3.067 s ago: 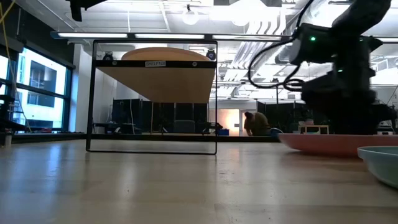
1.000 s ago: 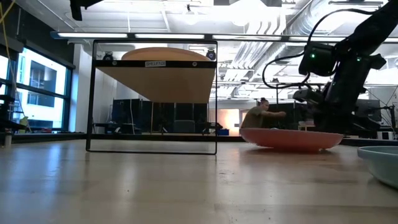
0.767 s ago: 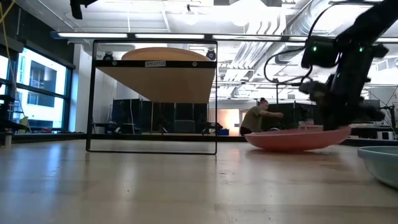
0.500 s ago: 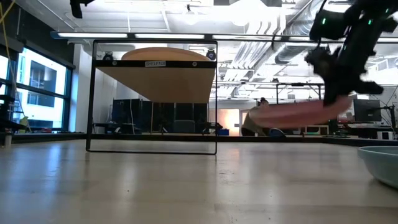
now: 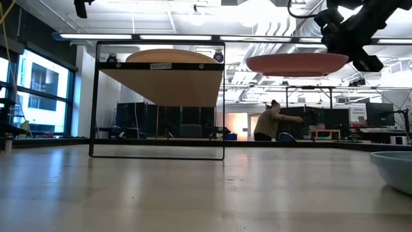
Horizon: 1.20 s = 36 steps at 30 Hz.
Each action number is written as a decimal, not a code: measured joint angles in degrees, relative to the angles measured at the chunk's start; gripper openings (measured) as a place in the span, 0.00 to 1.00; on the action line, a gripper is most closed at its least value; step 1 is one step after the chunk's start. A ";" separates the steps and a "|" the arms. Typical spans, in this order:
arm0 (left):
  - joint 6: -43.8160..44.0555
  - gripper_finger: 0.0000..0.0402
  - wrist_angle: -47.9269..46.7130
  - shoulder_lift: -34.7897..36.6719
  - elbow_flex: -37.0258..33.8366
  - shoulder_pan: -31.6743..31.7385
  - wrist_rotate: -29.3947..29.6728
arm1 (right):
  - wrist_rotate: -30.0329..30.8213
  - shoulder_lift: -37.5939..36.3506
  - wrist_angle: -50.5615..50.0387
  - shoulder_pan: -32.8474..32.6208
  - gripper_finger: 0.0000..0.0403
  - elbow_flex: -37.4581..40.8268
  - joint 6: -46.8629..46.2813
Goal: Place and stack plates onto a shelf
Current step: Stack the light pink plate on top of the dark green plate on the shelf
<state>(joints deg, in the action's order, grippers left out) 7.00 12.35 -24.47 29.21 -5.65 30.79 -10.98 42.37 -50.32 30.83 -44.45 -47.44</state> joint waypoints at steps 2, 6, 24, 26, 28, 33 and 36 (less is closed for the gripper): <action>0.86 0.29 -0.02 0.00 0.00 0.00 -0.66 | -0.17 0.01 1.97 0.00 0.00 0.00 -1.51; 2.60 0.29 -0.02 0.00 0.00 0.01 -0.89 | -2.56 2.23 15.36 -0.45 0.00 -0.76 -7.98; -1.40 0.29 -0.78 0.00 0.00 0.00 -0.86 | 5.22 52.61 21.18 1.88 0.00 -45.38 5.44; -1.59 0.29 -0.83 0.00 0.00 0.00 -0.86 | 3.06 57.00 20.03 2.39 0.00 -49.85 5.48; -1.63 0.29 -1.00 0.00 0.00 0.00 -0.86 | 0.44 60.73 18.55 2.69 0.00 -53.89 5.49; -1.68 0.29 -1.04 0.00 0.00 0.01 -0.86 | -1.09 67.05 14.59 2.48 0.00 -60.43 5.92; -1.68 0.29 -1.04 0.00 0.00 0.01 -0.86 | -1.12 68.49 14.21 2.45 0.00 -61.77 5.91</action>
<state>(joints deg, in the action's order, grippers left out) 5.32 11.31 -24.47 29.21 -5.64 29.93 -12.10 110.86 -36.11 33.28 -106.21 -41.52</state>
